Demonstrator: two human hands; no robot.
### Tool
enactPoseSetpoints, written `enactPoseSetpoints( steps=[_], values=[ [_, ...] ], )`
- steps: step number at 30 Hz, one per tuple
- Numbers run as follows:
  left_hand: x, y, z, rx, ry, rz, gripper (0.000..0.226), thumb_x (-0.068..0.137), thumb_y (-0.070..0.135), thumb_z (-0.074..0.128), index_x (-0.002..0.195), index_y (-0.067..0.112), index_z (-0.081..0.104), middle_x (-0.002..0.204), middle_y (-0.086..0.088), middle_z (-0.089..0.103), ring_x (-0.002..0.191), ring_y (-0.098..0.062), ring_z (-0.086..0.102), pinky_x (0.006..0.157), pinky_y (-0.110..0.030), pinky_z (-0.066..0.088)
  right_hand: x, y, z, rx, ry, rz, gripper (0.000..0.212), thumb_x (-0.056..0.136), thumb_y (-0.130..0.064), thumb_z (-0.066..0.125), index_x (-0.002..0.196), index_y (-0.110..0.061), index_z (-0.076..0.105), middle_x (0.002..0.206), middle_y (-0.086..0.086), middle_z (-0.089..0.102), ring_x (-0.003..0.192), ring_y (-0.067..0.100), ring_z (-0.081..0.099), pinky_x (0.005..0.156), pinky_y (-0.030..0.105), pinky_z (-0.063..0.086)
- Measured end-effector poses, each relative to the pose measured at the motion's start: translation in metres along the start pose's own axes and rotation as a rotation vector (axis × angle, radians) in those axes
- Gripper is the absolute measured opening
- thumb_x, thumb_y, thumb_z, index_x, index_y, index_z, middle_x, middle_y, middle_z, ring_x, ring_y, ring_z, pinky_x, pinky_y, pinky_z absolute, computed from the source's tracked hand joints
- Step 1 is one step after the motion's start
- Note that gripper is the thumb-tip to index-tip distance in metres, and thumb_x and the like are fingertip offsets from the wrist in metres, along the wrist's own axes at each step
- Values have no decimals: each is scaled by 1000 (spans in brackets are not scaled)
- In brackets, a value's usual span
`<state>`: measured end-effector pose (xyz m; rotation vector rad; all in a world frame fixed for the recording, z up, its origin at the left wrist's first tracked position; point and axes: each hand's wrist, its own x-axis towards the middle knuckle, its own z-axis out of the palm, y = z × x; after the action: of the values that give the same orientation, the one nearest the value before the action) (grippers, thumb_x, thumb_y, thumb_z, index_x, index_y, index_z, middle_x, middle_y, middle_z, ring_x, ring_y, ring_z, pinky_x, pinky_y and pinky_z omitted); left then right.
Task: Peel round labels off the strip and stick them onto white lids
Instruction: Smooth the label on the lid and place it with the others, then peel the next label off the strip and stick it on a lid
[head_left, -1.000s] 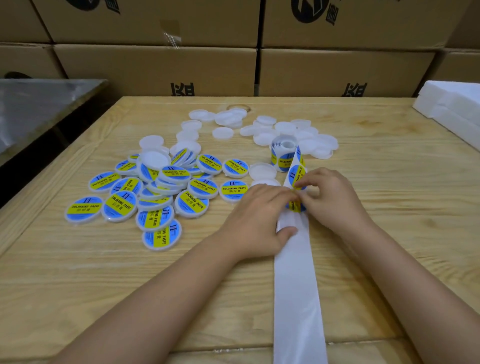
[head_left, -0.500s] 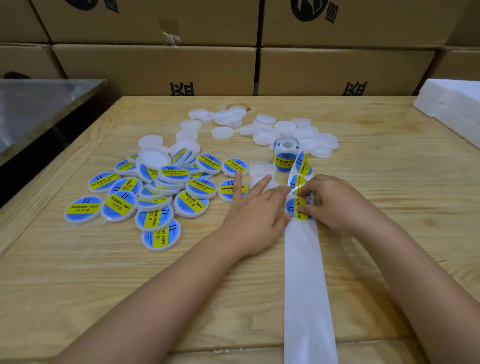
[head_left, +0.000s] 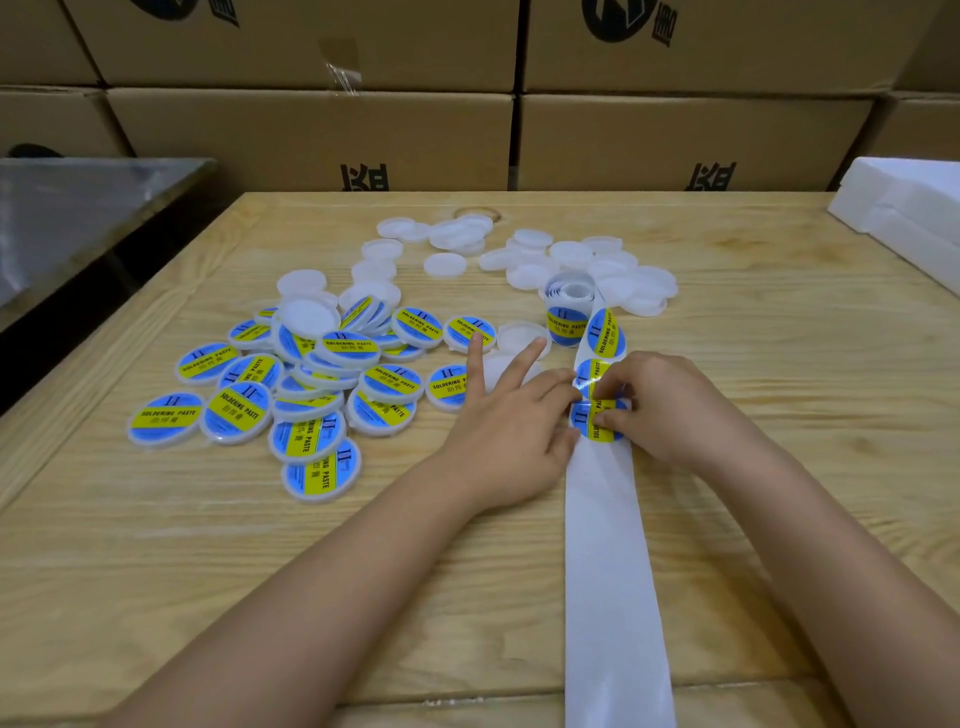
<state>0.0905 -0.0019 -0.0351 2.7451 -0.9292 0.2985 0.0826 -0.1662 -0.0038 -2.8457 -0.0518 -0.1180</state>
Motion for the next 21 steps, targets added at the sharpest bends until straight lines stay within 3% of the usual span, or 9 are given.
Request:
enactPoseSetpoints(
  steps=[7, 12, 15, 21],
  values=[
    [0, 0, -1, -25, -5, -3, 42, 92, 39, 41, 132, 27, 44, 144, 18, 37, 145, -9, -3, 105, -56, -25, -3, -3, -6, 44, -39, 10, 12, 80, -25, 71, 87, -23, 62, 85, -7, 54, 87, 15, 53, 70, 27, 40],
    [0, -1, -1, -39, 4, 12, 48, 91, 39, 44, 137, 27, 39, 149, 15, 31, 145, -9, -3, 106, -55, -25, -4, -6, -3, 73, -58, 8, 18, 82, -17, 67, 88, -19, 50, 89, -3, 52, 85, 17, 47, 66, 27, 32],
    [0, -1, 0, -36, 8, 11, 45, 91, 40, 44, 135, 27, 43, 149, 14, 32, 145, -9, -2, 106, -56, -25, -6, -8, -5, 96, -23, 25, 21, 79, -16, 69, 85, -20, 49, 86, -3, 55, 85, 19, 50, 66, 28, 35],
    [0, 0, 1, -6, -4, -9, 51, 89, 46, 44, 137, 29, 42, 150, 15, 30, 145, -11, -2, 104, -56, -27, -9, -10, -17, 137, -25, 14, 12, 76, -23, 73, 73, -16, 63, 74, -4, 66, 78, 16, 61, 66, 28, 46]
  ],
)
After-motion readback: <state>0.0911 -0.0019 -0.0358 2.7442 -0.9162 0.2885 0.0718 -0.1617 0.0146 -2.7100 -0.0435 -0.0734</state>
